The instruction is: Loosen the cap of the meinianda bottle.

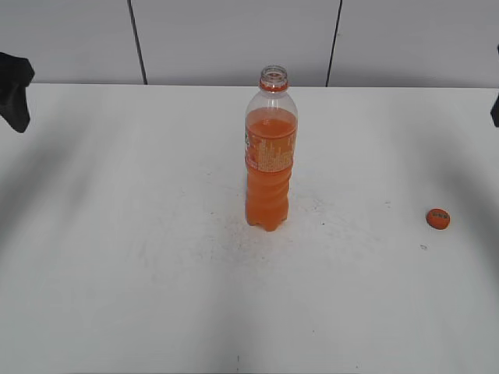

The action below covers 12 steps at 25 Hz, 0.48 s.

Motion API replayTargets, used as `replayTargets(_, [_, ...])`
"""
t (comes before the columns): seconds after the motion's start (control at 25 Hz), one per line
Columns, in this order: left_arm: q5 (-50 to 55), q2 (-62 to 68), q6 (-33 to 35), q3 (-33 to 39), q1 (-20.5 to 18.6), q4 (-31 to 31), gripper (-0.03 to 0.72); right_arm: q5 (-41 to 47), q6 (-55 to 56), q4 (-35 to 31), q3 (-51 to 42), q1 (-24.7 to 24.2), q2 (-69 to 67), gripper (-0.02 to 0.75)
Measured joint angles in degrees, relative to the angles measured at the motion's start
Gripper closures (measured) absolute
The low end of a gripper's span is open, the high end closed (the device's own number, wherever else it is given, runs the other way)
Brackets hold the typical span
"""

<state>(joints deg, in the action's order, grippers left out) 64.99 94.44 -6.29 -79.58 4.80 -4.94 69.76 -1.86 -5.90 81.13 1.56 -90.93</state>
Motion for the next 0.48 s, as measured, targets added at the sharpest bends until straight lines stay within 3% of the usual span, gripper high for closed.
replayTargets(0.28, [4.45,-0.77,0.28,0.6,0.0,-4.09,0.106,0.0,-2.39,0.05,-16.07,0.0,12.32,0.246])
replayTargets(0.48, [4.32,-7.52,0.33,8.07,0.0,-6.12,0.129,0.0,-2.8,-0.01,-26.28,0.0,21.6,0.246])
